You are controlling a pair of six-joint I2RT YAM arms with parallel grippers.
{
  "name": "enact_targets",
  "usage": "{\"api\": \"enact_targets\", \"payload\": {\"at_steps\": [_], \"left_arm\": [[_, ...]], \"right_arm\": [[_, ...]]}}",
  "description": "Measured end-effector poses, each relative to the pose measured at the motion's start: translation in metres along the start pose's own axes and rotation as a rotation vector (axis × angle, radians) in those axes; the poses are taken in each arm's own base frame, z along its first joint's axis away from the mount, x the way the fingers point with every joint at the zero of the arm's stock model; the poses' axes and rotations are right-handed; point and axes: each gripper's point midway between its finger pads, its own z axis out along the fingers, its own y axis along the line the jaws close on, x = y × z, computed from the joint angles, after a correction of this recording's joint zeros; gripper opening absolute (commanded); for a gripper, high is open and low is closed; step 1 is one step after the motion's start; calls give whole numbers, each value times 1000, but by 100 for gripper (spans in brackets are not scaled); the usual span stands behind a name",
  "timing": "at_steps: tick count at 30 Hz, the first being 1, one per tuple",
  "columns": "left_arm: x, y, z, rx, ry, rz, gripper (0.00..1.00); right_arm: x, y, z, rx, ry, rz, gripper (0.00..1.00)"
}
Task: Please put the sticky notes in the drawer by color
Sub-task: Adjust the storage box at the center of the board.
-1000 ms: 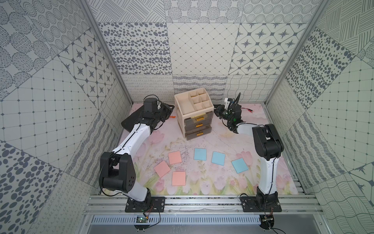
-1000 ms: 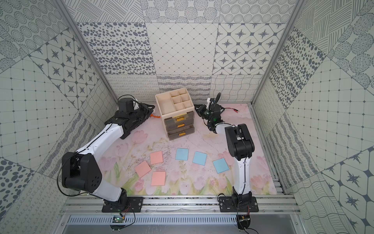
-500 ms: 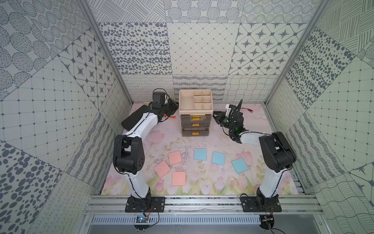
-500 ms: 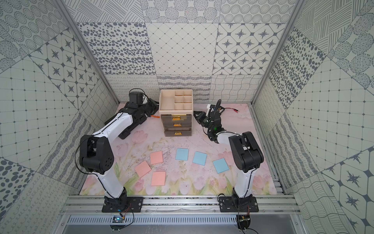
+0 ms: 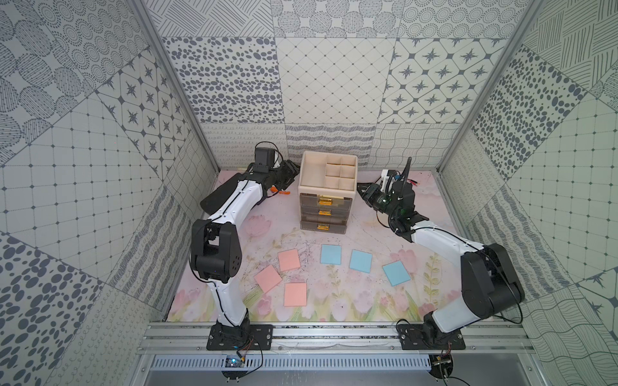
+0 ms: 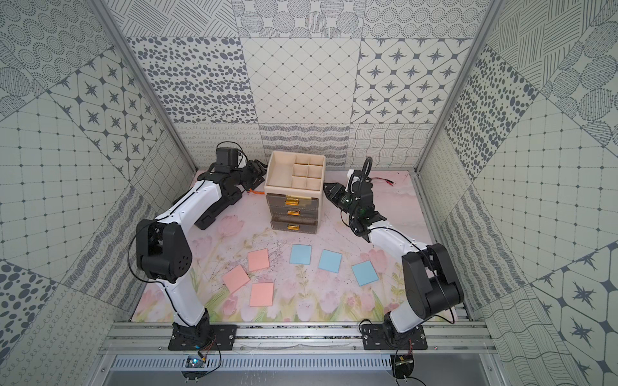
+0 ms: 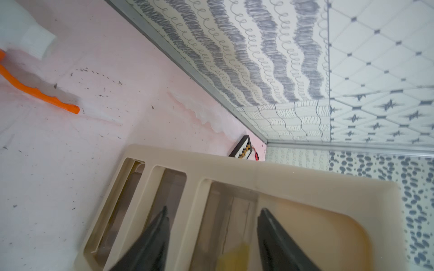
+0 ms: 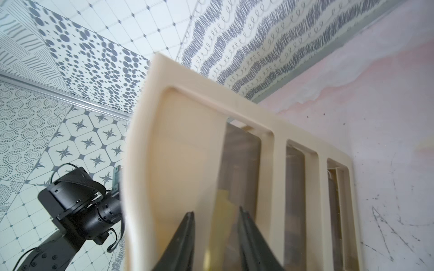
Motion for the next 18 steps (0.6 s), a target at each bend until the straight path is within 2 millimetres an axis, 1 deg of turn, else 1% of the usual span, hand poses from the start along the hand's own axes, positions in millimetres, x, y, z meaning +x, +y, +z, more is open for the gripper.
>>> {"api": "enact_targets", "payload": {"at_steps": [1, 3, 5, 7, 9, 11, 12, 14, 16, 18], "left_arm": [[-2, -2, -6, -1, -15, 11, 84], [-1, 0, -18, -10, -33, 22, 80], [3, 10, -27, -35, -49, 27, 79], [12, 24, -35, -67, -57, 16, 78], [23, 38, -41, -95, -54, 5, 73], [34, 50, -46, -120, -50, -3, 70], [43, 57, -50, -135, -47, -8, 70], [56, 64, -55, -154, -42, -7, 69], [70, 67, -61, -164, -37, 4, 69], [83, 68, -67, -165, -32, 20, 68]], "right_arm": [[-8, 14, -6, -13, -13, -27, 54], [-25, 48, -18, -54, -40, -75, 54], [-38, 73, -27, -88, -63, -105, 55], [-46, 88, -30, -105, -68, -119, 57], [-46, 90, -26, -96, -48, -113, 56], [-39, 81, -20, -69, -9, -87, 54], [-32, 73, -17, -40, 15, -70, 53], [-17, 57, -16, 31, 62, -38, 53], [-2, 51, -18, 85, 96, -23, 53], [11, 50, -26, 128, 124, -7, 53]]}}
